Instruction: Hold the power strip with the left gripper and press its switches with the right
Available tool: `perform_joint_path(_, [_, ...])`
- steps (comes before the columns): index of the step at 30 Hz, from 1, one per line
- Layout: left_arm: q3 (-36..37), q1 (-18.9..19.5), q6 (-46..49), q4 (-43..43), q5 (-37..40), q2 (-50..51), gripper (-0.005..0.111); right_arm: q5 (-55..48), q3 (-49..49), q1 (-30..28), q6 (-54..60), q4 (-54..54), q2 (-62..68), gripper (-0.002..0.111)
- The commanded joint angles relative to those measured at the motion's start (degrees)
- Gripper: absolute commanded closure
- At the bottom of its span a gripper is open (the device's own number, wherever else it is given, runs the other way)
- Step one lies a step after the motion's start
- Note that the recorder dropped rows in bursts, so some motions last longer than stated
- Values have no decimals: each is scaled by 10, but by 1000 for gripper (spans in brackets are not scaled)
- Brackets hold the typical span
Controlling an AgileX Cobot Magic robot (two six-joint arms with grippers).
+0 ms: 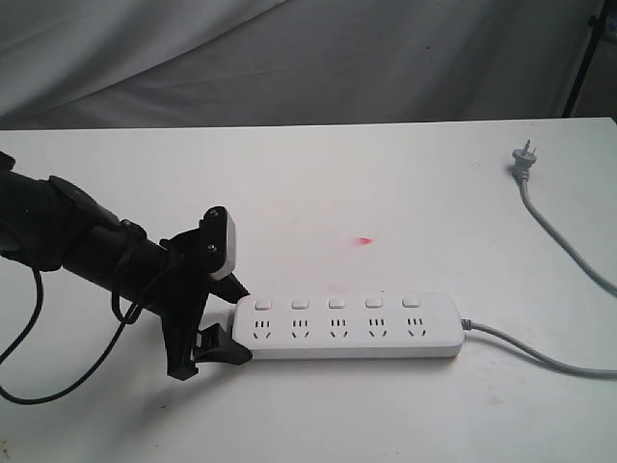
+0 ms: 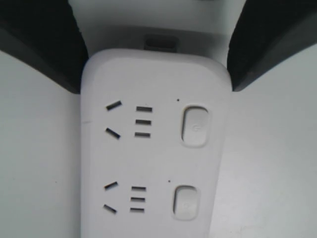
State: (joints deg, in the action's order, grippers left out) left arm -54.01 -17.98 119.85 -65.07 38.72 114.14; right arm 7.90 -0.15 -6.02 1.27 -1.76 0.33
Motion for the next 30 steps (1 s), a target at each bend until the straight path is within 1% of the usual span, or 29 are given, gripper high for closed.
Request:
perform_joint_path(1, [-3, -3, 0, -6, -10, 1, 107, 26, 2, 2, -13, -4, -3, 108])
perform_joint_path(3, [-3, -3, 0, -6, -10, 1, 107, 26, 2, 2, -64, -1, -3, 108])
perform_joint_path(4, [-3, -3, 0, -6, -10, 1, 107, 32, 2, 2, -110, -1, -3, 108])
perform_joint_path(9, [-3, -3, 0, -6, -10, 1, 107, 105, 2, 2, -132, -1, -3, 108])
perform_joint_path(11, [-3, -3, 0, -6, -10, 1, 107, 40, -25, 2, -151, -1, -3, 108])
perform_joint_path(13, [-3, -3, 0, -6, -10, 1, 107, 16, -48, 2, -159, -1, -3, 108])
perform_joint_path(16, [-3, -3, 0, -6, -10, 1, 107, 13, -83, 2, -165, -3, -1, 108])
perform_joint_path(21, [-3, -3, 0, -6, -10, 1, 107, 2, -137, 3, -168, -3, 64, 108])
perform_joint_path(26, [-3, -3, 0, -6, -10, 1, 107, -2, -191, 24, -168, -25, 136, 108])
perform_joint_path(30, [-3, -3, 0, -6, -10, 1, 107, -52, -257, 44, -166, -42, 196, 108])
